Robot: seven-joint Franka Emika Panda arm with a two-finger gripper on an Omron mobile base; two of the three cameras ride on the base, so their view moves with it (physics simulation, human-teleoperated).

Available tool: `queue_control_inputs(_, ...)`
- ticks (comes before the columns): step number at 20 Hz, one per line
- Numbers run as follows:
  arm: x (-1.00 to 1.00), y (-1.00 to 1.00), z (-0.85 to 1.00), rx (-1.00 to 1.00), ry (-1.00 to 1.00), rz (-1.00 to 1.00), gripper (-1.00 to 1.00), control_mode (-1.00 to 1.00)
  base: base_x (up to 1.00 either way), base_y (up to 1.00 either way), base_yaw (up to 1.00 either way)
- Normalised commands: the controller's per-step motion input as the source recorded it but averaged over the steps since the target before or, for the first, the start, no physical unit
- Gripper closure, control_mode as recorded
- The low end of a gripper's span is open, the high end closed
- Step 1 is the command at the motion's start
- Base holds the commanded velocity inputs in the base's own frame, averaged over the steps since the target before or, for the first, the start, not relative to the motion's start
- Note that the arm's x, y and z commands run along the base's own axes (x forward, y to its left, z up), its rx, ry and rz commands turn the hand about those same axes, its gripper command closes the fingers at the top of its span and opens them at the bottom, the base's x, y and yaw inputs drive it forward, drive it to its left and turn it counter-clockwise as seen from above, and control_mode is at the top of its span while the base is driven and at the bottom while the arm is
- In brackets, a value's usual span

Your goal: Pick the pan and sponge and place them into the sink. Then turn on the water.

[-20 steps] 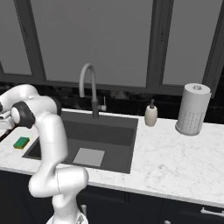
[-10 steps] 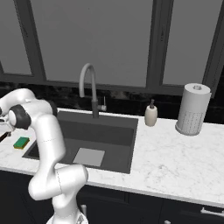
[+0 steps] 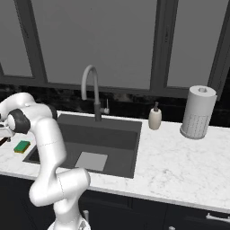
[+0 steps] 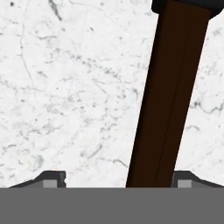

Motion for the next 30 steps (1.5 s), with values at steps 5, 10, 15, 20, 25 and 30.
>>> queue_control_inputs(5, -0.08, -0.22, -0.58, 0.00, 0.00, 0.00, 1.00, -1.00, 0.00, 0.00, 0.00)
queue_control_inputs(10, -0.12, -0.40, -0.77, 0.00, 0.00, -0.04, 1.00, -1.00, 0.00, 0.00, 0.00)
queue_control_inputs(15, -0.09, -0.42, -0.77, -0.01, 0.00, -0.05, 1.00, -1.00, 0.00, 0.00, 0.00)
queue_control_inputs(20, -0.12, -0.19, -0.25, -0.03, -0.02, -0.03, 1.00, -1.00, 0.00, 0.00, 0.00)
queue_control_inputs(25, -0.23, -0.18, 0.17, 0.00, -0.13, 0.00, 1.00, -1.00, 0.00, 0.00, 0.00)
queue_control_inputs(30, -0.28, -0.16, 0.90, 0.00, -0.37, 0.02, 1.00, -1.00, 0.00, 0.00, 0.00)
